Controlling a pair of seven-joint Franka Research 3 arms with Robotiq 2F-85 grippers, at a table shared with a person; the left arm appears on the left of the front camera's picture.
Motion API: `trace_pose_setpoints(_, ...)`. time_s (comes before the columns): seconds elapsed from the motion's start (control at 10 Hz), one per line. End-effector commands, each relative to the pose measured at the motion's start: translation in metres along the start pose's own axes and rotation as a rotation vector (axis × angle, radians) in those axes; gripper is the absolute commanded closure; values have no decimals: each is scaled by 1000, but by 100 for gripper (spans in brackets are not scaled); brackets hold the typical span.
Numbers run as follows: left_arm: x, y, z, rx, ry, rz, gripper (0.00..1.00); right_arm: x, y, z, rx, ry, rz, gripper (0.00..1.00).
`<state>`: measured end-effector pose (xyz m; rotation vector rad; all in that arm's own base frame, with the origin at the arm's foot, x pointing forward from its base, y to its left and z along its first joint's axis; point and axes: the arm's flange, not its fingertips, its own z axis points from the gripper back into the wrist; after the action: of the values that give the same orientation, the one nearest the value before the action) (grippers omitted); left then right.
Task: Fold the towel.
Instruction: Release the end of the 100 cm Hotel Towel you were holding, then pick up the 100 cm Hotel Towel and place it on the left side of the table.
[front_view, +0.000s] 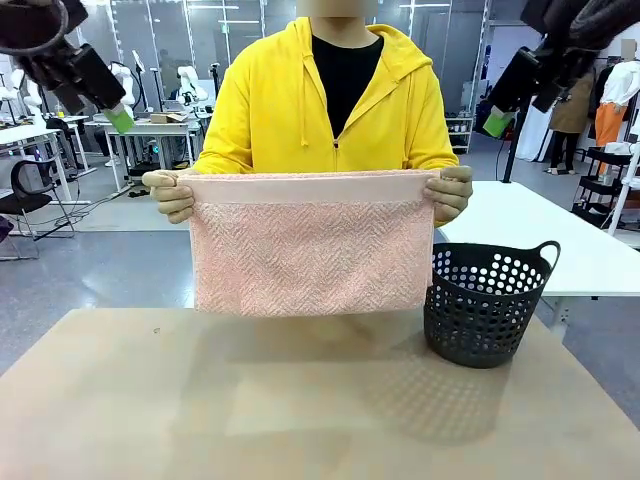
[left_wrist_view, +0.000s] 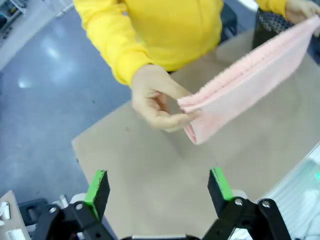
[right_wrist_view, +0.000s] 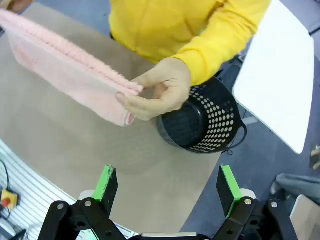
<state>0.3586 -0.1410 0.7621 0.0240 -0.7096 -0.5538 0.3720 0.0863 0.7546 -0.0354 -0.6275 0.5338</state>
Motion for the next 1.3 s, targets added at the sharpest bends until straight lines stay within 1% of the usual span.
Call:
trace_pose_setpoints(0.0, -18, -6, -11, 66, -71, 11, 0, -10, 5, -10, -43, -27, -50, 0)
trace_pose_setpoints(0.1, -17, -4, -11, 52, -79, 1, 0, -10, 2, -15, -6, -6, -31, 0)
trace_pose_setpoints(0.2, -7, 0, -1, 24, -39, 10, 0, -4, -1, -3, -12, -13, -29, 0)
trace_pose_setpoints(1.2, -7, 0, -1, 24, -39, 10, 0, -4, -1, -3, -12, -13, -29, 0)
